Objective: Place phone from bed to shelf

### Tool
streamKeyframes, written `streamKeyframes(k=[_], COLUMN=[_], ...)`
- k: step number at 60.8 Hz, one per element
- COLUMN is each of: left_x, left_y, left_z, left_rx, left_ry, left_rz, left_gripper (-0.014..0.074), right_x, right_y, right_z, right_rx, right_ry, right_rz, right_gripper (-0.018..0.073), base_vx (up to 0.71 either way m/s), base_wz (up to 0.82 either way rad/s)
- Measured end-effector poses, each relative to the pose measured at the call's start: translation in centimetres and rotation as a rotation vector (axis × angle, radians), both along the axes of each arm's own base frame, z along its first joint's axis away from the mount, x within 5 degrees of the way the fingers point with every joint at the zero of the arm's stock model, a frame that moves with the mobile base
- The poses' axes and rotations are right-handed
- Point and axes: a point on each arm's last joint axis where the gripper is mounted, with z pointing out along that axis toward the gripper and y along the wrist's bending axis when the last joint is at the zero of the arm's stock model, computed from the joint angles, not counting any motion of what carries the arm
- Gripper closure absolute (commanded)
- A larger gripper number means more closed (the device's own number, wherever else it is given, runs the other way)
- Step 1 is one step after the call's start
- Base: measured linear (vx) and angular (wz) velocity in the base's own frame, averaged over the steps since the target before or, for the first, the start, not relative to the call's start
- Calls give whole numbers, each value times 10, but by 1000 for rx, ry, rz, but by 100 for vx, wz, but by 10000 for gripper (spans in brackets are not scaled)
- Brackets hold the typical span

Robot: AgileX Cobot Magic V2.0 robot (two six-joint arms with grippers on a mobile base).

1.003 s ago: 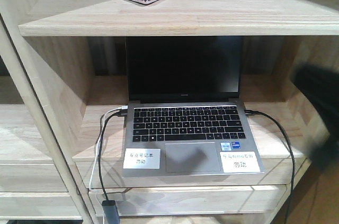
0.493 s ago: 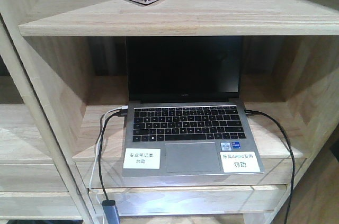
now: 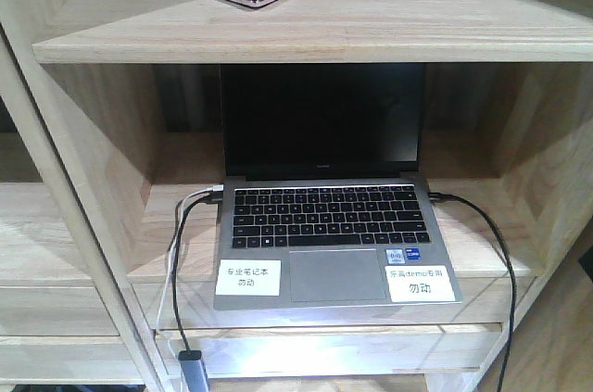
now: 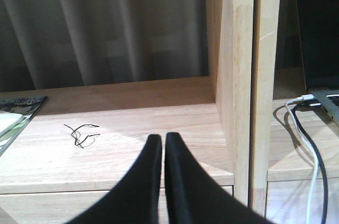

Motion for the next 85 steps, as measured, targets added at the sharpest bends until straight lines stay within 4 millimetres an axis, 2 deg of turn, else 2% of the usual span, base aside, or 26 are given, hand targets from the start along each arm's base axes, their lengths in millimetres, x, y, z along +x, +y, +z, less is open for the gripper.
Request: streamKeyframes(k=[31, 42, 65, 85], left_x=[0, 0, 0, 0], left_y=[0, 0, 0, 0], left_z=[0, 0, 0, 0], left_rx=[0, 0, 0, 0], left_ry=[0, 0, 0, 0], left_rz=[0, 0, 0, 0], left_gripper=[595, 595, 595, 595], right_x=[0, 1, 6, 9], right_y=[0, -1, -12, -21], right_z=[0, 0, -9, -9], right_rx=[0, 59, 77, 67], right_ry=[0, 35, 141, 137], right_rz=[0, -10, -148, -262], right_gripper=[569, 569, 569, 569], base_vx=[0, 0, 0, 0], base_wz=[0, 0, 0, 0])
